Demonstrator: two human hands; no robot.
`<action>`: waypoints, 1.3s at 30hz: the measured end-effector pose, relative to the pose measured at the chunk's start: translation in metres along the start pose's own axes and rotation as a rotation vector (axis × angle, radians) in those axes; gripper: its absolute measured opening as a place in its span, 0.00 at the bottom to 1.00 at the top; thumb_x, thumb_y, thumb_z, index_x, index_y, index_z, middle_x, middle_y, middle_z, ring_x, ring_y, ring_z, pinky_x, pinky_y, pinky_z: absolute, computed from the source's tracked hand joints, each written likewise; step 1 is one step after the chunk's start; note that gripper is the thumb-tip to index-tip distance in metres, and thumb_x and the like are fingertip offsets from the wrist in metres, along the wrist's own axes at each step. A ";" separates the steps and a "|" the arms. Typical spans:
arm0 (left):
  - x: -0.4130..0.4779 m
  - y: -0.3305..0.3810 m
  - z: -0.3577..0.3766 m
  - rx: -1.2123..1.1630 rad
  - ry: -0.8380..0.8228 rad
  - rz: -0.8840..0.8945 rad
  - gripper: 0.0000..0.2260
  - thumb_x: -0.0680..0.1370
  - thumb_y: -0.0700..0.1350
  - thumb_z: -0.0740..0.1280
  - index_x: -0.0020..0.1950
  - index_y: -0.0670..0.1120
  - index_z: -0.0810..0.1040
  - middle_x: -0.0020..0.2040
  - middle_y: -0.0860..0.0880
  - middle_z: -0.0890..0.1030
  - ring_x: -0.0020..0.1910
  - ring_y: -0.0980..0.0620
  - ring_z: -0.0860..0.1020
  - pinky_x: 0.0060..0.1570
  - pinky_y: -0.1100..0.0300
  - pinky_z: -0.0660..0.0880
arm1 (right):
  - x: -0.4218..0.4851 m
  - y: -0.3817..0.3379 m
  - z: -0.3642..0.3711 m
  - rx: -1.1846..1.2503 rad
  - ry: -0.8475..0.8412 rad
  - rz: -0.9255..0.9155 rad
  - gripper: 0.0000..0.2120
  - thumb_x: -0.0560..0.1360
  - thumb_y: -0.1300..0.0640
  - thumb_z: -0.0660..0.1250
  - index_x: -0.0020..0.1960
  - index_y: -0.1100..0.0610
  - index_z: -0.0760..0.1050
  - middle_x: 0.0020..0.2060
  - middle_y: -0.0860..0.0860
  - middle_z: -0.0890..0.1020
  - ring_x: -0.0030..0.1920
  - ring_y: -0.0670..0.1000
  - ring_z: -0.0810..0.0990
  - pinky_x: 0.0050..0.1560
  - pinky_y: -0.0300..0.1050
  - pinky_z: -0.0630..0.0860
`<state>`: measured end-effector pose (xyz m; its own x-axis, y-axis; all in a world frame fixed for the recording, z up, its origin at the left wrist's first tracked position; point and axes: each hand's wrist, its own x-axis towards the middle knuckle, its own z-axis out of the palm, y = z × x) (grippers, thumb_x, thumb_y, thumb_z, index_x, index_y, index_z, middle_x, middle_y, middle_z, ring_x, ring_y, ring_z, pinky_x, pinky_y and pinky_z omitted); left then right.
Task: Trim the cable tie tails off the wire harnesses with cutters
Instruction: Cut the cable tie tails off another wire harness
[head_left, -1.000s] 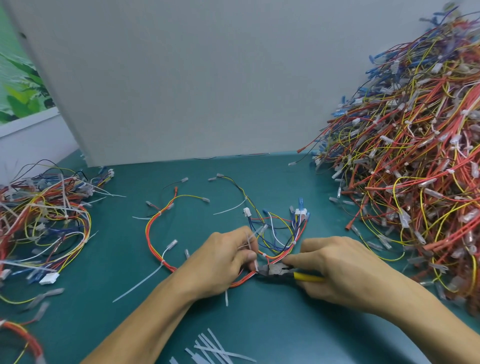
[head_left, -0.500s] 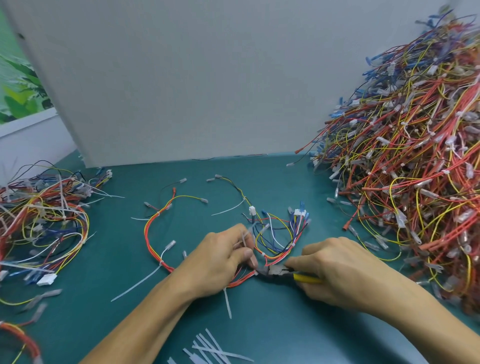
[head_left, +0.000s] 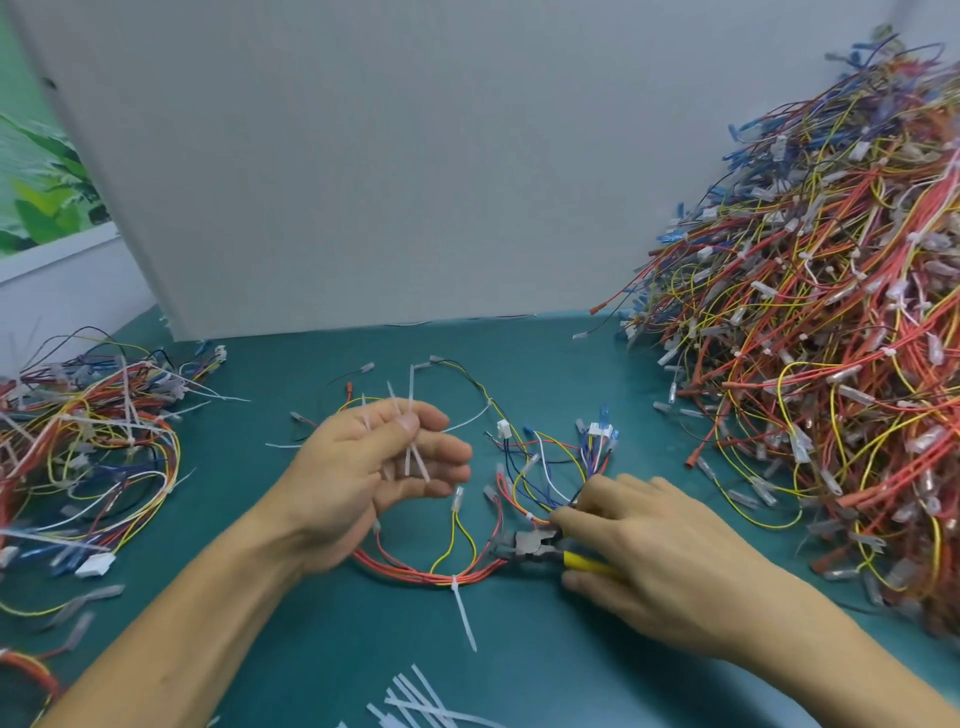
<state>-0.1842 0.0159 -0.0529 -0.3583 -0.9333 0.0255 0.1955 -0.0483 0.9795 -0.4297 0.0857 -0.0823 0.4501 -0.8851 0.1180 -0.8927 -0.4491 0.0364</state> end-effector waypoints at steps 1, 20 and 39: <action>-0.003 -0.001 -0.003 0.031 0.000 -0.004 0.10 0.81 0.38 0.56 0.49 0.38 0.76 0.42 0.38 0.84 0.35 0.46 0.82 0.35 0.57 0.80 | 0.000 -0.003 0.001 -0.009 0.001 0.003 0.20 0.78 0.36 0.50 0.64 0.44 0.64 0.58 0.44 0.69 0.57 0.51 0.69 0.53 0.45 0.63; -0.027 -0.025 -0.005 1.112 -0.348 0.249 0.13 0.69 0.44 0.72 0.50 0.58 0.79 0.38 0.62 0.71 0.37 0.61 0.71 0.41 0.75 0.65 | -0.003 0.007 -0.012 -0.046 -0.164 0.137 0.16 0.80 0.39 0.52 0.61 0.46 0.68 0.50 0.47 0.70 0.57 0.52 0.71 0.51 0.48 0.66; -0.013 -0.047 0.003 1.055 -0.246 0.285 0.03 0.74 0.43 0.67 0.41 0.48 0.75 0.30 0.52 0.74 0.28 0.55 0.66 0.32 0.66 0.67 | -0.006 0.003 -0.019 0.000 -0.051 0.034 0.21 0.77 0.35 0.49 0.58 0.46 0.70 0.53 0.43 0.73 0.56 0.50 0.73 0.53 0.47 0.71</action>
<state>-0.1913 0.0318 -0.0983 -0.6174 -0.7607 0.2005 -0.5310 0.5910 0.6072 -0.4354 0.0920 -0.0645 0.4202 -0.9048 0.0688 -0.9074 -0.4189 0.0333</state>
